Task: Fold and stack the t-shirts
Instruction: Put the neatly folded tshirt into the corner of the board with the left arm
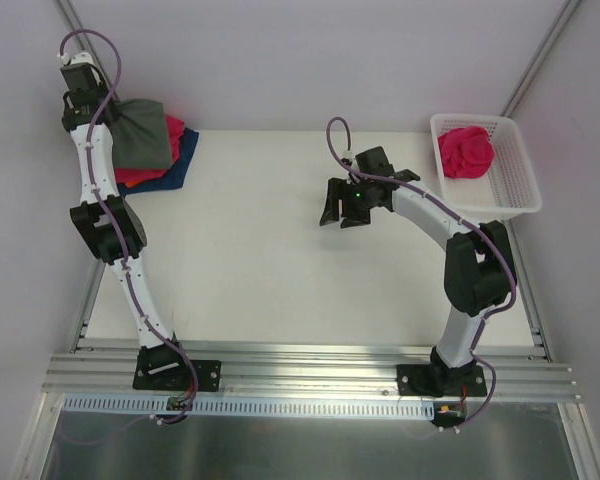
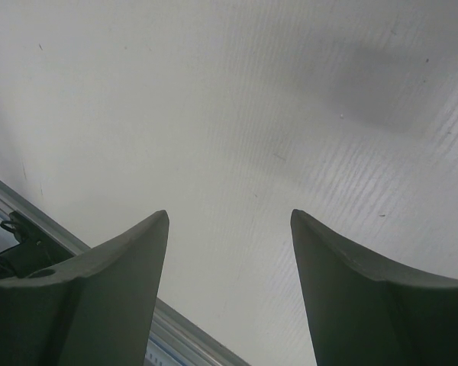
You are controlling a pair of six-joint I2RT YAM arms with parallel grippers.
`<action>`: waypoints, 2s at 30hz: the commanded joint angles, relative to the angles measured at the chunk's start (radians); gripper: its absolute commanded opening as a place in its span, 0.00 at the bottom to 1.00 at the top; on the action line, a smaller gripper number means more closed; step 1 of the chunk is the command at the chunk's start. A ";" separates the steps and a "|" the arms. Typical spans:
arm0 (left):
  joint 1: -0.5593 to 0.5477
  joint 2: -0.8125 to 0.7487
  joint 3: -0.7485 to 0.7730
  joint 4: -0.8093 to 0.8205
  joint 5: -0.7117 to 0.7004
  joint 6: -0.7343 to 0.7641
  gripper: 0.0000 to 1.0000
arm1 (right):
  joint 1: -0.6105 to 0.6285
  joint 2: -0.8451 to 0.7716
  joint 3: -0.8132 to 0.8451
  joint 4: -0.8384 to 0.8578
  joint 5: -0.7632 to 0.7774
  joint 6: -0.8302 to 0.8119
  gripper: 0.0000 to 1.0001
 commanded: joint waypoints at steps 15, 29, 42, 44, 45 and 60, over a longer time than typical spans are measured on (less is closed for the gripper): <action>-0.009 0.121 0.035 0.088 -0.069 0.080 0.00 | 0.024 -0.038 -0.006 0.003 0.023 -0.022 0.70; -0.029 0.140 0.087 0.122 -0.139 0.083 0.99 | 0.047 -0.008 0.030 0.001 0.023 -0.028 0.70; -0.190 -0.245 -0.128 0.013 -0.062 0.018 0.99 | -0.001 -0.065 0.110 -0.012 0.086 -0.068 0.72; -0.243 -0.297 -0.207 -0.004 -0.078 0.009 0.99 | -0.060 -0.068 0.144 -0.021 0.101 -0.077 0.72; -0.260 -0.343 -0.236 -0.016 -0.101 0.006 0.99 | -0.081 -0.069 0.174 -0.025 0.100 -0.076 0.72; -0.268 -0.403 -0.462 -0.054 -0.044 0.003 0.99 | -0.267 -0.242 0.034 0.000 0.022 -0.002 0.72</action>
